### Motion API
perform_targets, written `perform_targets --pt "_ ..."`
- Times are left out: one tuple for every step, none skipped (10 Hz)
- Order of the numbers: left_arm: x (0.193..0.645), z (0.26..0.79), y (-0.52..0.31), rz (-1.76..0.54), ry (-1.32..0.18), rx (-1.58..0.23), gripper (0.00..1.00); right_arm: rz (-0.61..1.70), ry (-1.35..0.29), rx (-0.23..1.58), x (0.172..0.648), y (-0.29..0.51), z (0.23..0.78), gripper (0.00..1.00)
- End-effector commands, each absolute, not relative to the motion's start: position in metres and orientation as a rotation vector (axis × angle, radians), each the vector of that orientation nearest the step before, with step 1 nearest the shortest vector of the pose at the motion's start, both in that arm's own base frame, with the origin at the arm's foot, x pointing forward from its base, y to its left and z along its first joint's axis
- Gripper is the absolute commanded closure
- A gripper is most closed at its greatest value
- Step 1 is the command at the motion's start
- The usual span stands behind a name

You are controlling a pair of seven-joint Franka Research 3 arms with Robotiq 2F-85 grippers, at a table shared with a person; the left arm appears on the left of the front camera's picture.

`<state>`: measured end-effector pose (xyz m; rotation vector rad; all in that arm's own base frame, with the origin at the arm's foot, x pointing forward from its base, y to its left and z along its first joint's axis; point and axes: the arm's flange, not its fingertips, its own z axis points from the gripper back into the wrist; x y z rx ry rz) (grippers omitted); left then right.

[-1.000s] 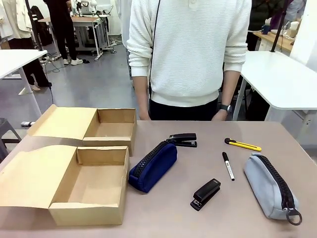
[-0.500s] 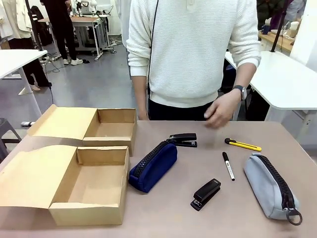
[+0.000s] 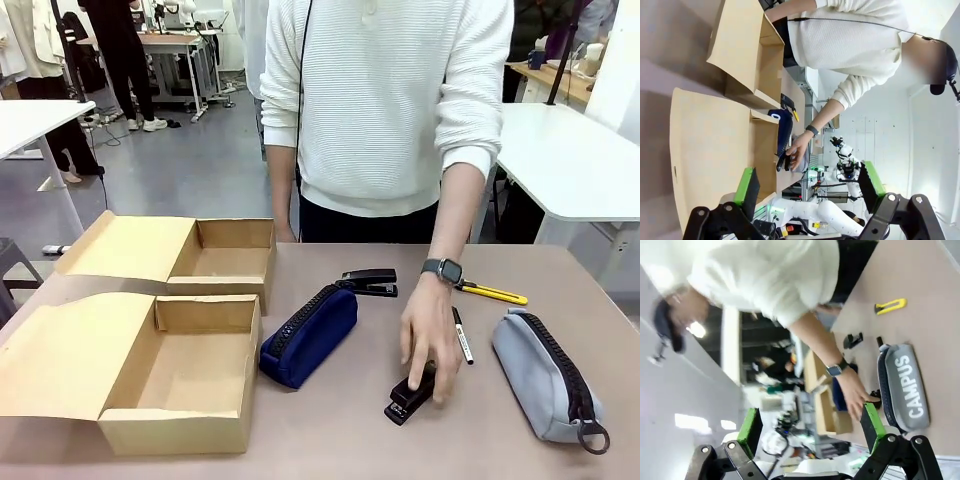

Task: Place items inside the box.
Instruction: Pick up a Pencil pouch or Stapler and place it inside the Mailer Box closest to the robot.

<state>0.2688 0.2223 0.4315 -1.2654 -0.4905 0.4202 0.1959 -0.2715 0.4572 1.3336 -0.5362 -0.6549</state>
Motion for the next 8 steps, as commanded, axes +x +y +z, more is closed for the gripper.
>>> perform_targets --pt "0.268 0.432 0.223 0.397 -0.504 -1.273 0.00 -0.691 -0.583 1.399 0.169 -0.289 0.443 0.00" --pt "0.268 0.432 0.223 0.397 -0.504 -1.273 0.00 -0.671 -0.570 1.395 0.172 -0.290 0.439 0.00" --pt "0.268 0.432 0.223 0.397 -0.504 -1.273 0.00 -0.656 -0.549 1.380 0.182 -0.286 0.439 0.00" --pt "0.268 0.432 0.223 0.397 -0.504 -1.273 0.00 -0.599 -0.526 1.333 0.210 -0.263 0.451 0.00" --pt "0.268 0.432 0.223 0.397 -0.504 -1.273 0.00 -0.593 -0.526 1.323 0.211 -0.261 0.453 0.00" --pt "0.268 0.432 0.223 0.397 -0.504 -1.273 0.00 -0.582 -0.527 1.304 0.215 -0.257 0.455 0.00" --pt "0.268 0.432 0.223 0.397 -0.504 -1.273 0.00 -0.473 -0.520 1.255 0.231 -0.237 0.466 0.00" --pt "0.268 0.432 0.223 0.397 -0.504 -1.273 0.00 -0.338 -0.501 1.156 0.251 -0.205 0.476 0.00"
